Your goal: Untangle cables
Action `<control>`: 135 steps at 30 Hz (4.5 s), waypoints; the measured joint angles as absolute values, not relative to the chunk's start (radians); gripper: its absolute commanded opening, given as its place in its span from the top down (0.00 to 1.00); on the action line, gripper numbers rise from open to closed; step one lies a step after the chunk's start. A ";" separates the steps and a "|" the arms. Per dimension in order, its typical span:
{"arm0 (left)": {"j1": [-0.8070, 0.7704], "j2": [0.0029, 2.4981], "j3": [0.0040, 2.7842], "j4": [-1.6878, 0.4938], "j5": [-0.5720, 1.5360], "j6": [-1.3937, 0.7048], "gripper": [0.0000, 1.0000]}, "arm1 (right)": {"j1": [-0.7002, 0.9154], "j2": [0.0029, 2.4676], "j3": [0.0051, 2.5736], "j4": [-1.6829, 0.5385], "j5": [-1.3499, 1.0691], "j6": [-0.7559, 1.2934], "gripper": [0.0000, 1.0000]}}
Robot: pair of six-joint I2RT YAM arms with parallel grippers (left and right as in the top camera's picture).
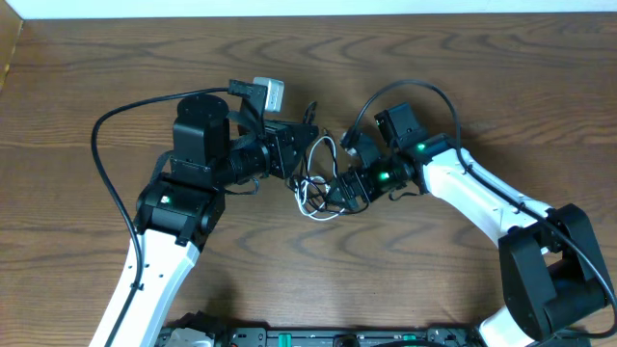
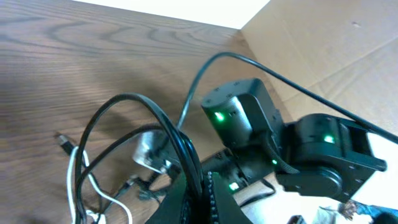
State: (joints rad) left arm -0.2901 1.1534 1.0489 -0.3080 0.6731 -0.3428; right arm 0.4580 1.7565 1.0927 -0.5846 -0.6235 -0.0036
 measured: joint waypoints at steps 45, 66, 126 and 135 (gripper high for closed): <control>-0.283 1.098 1.048 -0.303 0.683 -0.339 0.93 | 0.467 1.721 1.092 -0.730 0.299 0.656 0.09; -0.220 1.098 1.048 -0.358 0.686 -0.339 0.93 | 0.335 1.721 1.091 -0.530 -0.392 0.084 0.01; -0.297 1.084 1.048 -0.204 0.781 -0.397 0.93 | 0.422 1.719 1.084 -0.562 -0.887 -0.478 0.08; -0.297 1.084 1.048 -0.205 0.781 -0.397 0.92 | 0.476 1.719 1.084 -0.659 -0.943 -0.499 0.78</control>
